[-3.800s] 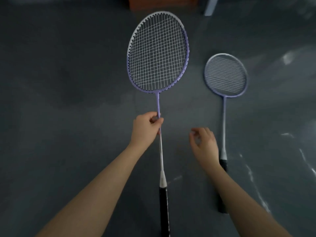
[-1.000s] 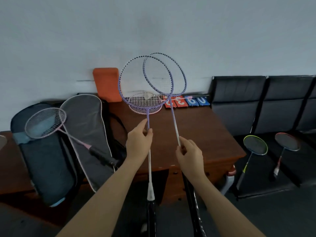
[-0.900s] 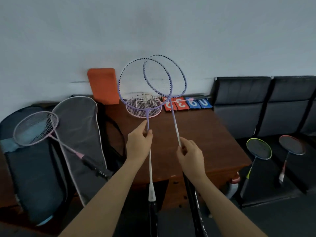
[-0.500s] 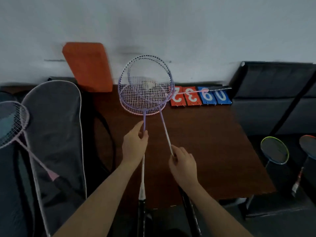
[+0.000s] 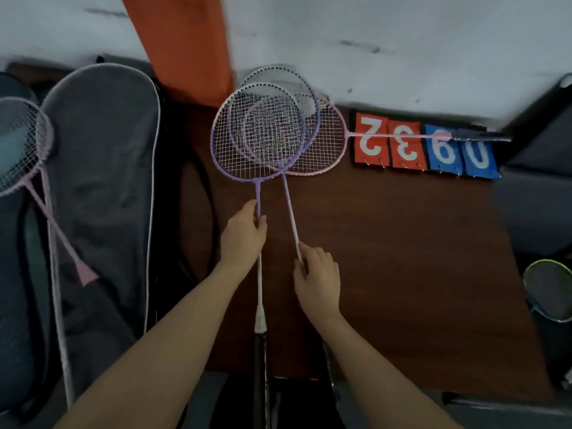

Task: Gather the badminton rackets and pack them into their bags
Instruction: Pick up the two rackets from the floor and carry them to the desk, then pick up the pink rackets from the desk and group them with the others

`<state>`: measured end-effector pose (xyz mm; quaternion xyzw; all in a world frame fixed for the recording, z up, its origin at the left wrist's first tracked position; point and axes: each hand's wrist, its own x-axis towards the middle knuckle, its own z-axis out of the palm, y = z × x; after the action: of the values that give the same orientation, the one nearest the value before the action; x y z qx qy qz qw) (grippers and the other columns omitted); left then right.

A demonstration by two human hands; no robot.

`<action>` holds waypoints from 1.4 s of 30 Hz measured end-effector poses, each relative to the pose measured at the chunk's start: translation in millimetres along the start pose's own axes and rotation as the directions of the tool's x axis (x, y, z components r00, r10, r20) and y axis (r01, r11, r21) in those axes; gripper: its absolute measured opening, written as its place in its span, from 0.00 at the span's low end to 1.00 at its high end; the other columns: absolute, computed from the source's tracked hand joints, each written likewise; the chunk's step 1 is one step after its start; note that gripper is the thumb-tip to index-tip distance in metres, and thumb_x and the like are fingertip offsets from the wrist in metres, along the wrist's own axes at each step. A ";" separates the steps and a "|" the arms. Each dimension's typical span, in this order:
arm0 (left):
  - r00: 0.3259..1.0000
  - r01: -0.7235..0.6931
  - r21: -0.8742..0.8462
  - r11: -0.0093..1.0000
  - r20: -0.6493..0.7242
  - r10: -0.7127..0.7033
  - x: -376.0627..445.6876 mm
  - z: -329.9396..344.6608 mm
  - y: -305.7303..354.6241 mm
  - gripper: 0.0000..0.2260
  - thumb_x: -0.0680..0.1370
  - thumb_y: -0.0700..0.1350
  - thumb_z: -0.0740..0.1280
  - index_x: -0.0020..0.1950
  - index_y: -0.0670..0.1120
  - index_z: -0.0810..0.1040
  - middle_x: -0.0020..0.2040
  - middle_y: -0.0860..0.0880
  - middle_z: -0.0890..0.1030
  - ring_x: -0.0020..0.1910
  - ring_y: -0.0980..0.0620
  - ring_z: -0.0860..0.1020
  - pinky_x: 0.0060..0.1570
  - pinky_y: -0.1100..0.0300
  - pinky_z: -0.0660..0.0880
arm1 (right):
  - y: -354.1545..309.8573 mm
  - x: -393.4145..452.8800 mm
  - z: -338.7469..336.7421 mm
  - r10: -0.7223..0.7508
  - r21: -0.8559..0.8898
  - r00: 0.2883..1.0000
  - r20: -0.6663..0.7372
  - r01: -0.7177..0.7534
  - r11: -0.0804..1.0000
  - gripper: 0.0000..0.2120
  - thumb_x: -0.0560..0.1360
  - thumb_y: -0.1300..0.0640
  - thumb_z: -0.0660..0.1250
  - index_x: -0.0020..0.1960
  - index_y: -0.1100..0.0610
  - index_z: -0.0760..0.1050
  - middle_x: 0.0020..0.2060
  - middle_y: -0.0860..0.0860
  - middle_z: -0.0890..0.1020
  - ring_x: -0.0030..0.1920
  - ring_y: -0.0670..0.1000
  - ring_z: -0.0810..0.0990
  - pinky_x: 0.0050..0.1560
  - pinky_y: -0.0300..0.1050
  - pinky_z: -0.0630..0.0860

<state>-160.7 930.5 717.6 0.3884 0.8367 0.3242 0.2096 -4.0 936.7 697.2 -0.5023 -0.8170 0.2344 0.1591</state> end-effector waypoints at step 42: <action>0.906 -0.229 0.561 0.796 -0.176 0.384 142.9 76.6 50.3 0.20 0.75 0.45 0.67 0.67 0.48 0.72 0.64 0.43 0.75 0.63 0.38 0.73 0.58 0.43 0.70 | 93.8 277.8 -78.8 -0.407 -0.249 0.912 0.052 0.407 0.879 0.22 0.74 0.45 0.66 0.65 0.51 0.73 0.45 0.52 0.79 0.48 0.54 0.76 0.52 0.51 0.70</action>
<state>-176.0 1096.5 685.2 0.5124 0.8391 0.1635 -0.0818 -18.5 1239.2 719.2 -0.3359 -0.9273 0.0885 0.1396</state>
